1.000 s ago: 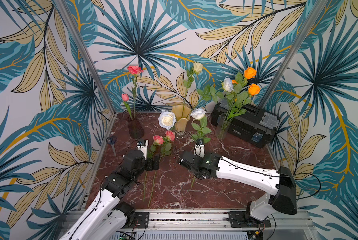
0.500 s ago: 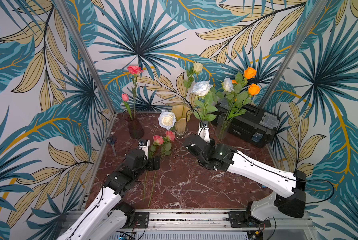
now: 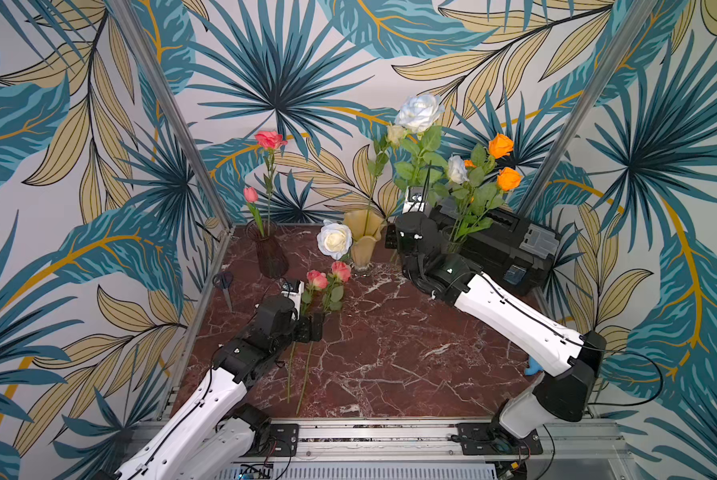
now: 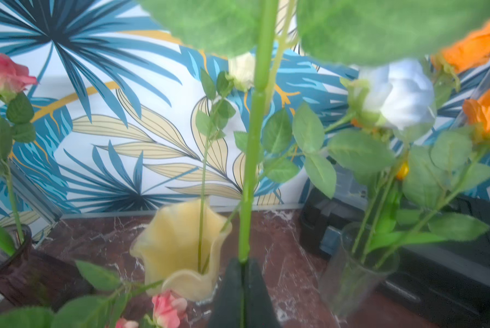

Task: Arrange the flowers in different vases according to their variety
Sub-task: Insert the flower into the vase.

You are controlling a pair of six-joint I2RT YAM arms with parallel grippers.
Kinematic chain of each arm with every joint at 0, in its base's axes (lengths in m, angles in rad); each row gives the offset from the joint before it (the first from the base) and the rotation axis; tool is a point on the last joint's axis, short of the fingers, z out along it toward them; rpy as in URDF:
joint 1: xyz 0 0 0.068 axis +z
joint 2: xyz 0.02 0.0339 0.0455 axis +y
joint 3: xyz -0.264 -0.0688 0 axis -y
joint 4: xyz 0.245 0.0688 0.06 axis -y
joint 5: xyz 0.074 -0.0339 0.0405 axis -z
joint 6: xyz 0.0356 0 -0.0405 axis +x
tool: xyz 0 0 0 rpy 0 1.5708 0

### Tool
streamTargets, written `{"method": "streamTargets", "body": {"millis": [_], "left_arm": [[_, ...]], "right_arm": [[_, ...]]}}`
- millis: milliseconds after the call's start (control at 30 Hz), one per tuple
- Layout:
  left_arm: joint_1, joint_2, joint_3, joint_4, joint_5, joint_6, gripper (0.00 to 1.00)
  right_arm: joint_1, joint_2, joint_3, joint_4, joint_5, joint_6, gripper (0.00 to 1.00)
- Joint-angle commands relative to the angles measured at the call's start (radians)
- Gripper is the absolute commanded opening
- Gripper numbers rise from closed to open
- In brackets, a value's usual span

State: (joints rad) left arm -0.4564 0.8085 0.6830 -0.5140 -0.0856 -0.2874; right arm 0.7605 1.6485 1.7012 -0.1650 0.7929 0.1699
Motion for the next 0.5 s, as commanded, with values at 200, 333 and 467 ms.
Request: {"method": "streamTargets", "body": {"millis": [200, 333, 467], "left_arm": [[0.008, 0.011, -0.005, -0.005, 0.012, -0.007, 1.0], [0.009, 0.011, -0.005, -0.008, 0.012, -0.007, 1.0], [0.01, 0.013, -0.008, -0.006, 0.013, -0.009, 1.0]], "right_arm": [[-0.037, 0.204, 0.232, 0.162, -0.128, -0.15, 0.0], [-0.047, 0.283, 0.313, 0.168, -0.146, -0.165, 0.0], [-0.058, 0.343, 0.351, 0.181, -0.156, -0.17, 0.0]]}}
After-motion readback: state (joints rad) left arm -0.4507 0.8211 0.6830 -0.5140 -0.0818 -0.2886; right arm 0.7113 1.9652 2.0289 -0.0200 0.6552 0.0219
